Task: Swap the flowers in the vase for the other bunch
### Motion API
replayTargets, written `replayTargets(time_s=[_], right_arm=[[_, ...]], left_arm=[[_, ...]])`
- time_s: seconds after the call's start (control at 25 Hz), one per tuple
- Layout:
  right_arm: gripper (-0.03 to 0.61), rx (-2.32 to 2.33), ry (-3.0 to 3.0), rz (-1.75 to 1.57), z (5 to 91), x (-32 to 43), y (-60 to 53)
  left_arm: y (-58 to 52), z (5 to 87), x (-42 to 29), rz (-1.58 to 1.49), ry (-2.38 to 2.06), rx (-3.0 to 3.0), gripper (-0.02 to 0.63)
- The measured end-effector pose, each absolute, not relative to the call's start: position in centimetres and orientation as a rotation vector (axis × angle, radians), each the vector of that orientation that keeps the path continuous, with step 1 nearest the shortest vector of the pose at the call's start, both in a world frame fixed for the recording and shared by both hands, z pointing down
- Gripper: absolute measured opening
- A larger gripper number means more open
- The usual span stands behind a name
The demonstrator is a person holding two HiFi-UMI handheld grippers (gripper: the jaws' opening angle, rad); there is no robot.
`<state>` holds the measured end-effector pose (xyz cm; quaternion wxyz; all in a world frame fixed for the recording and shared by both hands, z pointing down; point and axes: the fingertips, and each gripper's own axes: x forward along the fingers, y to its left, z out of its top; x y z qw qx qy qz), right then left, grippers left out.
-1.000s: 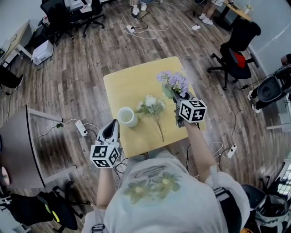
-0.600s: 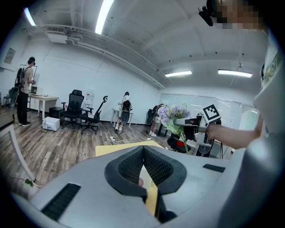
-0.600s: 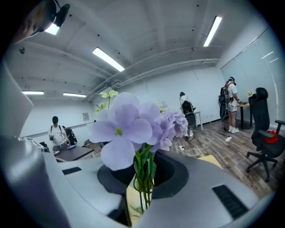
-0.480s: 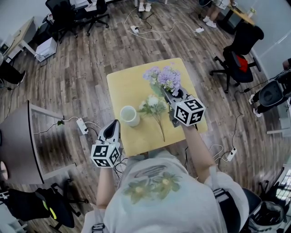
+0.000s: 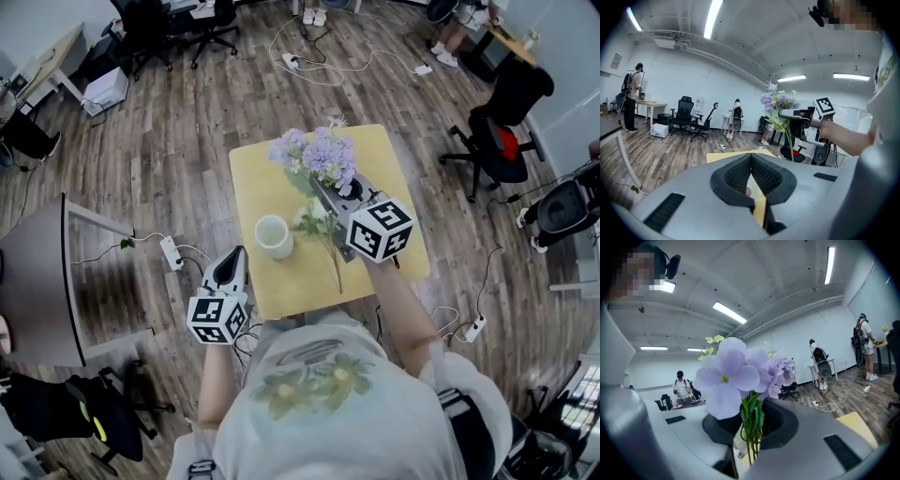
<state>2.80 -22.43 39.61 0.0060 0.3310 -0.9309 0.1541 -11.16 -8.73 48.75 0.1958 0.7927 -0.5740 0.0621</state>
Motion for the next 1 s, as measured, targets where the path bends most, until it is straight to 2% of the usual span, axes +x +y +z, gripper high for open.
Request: replayTargets(time_s=[1.0], right_arm=[[0.081,0.672,-3.180,0.397,31.1,-8.5,-18.8]], left_arm=[[-6.7,48.6,-14.9,0.136,-1.701,2.141,0.018]])
